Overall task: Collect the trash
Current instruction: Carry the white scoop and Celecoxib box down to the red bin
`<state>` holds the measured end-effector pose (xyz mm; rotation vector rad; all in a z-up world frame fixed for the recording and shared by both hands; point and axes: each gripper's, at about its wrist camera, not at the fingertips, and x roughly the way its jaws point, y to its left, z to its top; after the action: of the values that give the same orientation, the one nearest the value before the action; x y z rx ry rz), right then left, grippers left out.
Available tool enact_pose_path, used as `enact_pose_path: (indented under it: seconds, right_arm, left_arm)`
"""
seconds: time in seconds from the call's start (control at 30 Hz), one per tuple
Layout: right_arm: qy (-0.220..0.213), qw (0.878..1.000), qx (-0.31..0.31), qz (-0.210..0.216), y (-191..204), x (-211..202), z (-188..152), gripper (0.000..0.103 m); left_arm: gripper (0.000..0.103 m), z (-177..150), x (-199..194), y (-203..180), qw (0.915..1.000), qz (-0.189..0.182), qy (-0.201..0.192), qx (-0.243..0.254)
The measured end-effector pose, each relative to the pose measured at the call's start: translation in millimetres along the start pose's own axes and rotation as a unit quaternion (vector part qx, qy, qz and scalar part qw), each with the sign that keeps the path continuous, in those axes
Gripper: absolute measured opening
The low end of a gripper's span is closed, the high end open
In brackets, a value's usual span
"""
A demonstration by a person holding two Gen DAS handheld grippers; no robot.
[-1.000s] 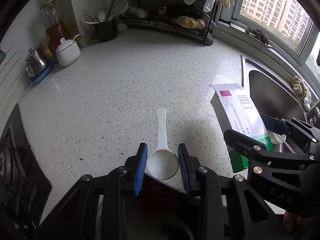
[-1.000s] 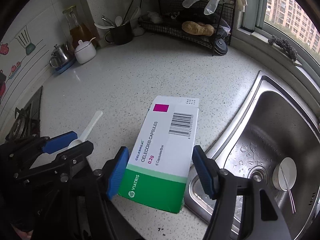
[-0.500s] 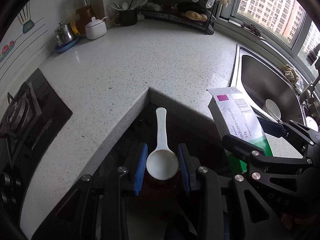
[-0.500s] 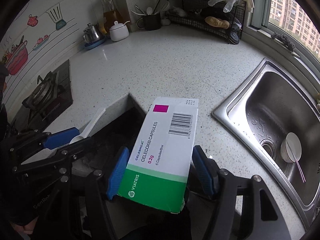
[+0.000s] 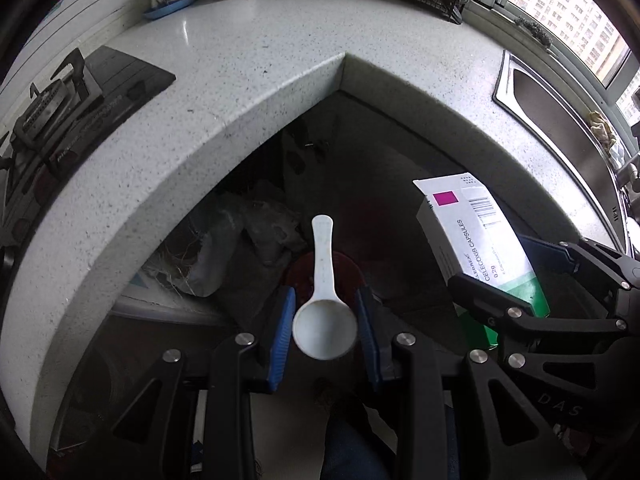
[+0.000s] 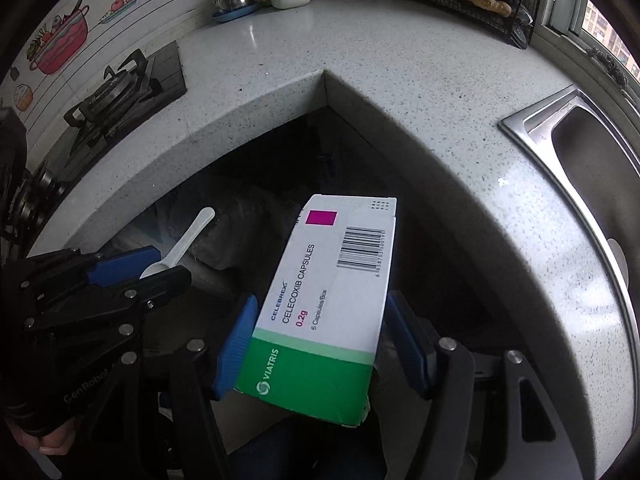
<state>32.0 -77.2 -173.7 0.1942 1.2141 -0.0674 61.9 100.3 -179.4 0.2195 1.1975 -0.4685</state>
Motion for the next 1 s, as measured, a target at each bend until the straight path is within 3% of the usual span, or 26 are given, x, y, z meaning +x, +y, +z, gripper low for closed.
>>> enact_pose_path:
  seconds: [0.47, 0.67, 0.9, 0.93, 1.0]
  right_arm:
    - [0.046, 0.999, -0.018, 0.002, -30, 166, -22, 0.062]
    - [0.056, 0.998, 0.002, -0.003, -46, 226, -35, 0.062]
    - [0.072, 0.997, 0.032, -0.007, -54, 267, -51, 0.062]
    - [0.073, 0.997, 0.036, -0.007, -55, 270, -53, 0.062]
    - [0.075, 0.996, 0.039, -0.008, -57, 276, -54, 0.062]
  left_arm:
    - [0.029, -45, 170, 10, 0.9978, -0.016, 0.059, -0.027]
    - [0.029, -40, 236, 6, 0.9975, -0.023, 0.066, -0.005]
    - [0.029, -29, 288, -3, 0.9965, -0.036, 0.072, 0.022]
    - [0.030, -28, 292, -5, 0.9961, -0.040, 0.074, 0.026]
    - [0.043, -25, 300, -7, 0.9960, -0.039, 0.072, 0.037]
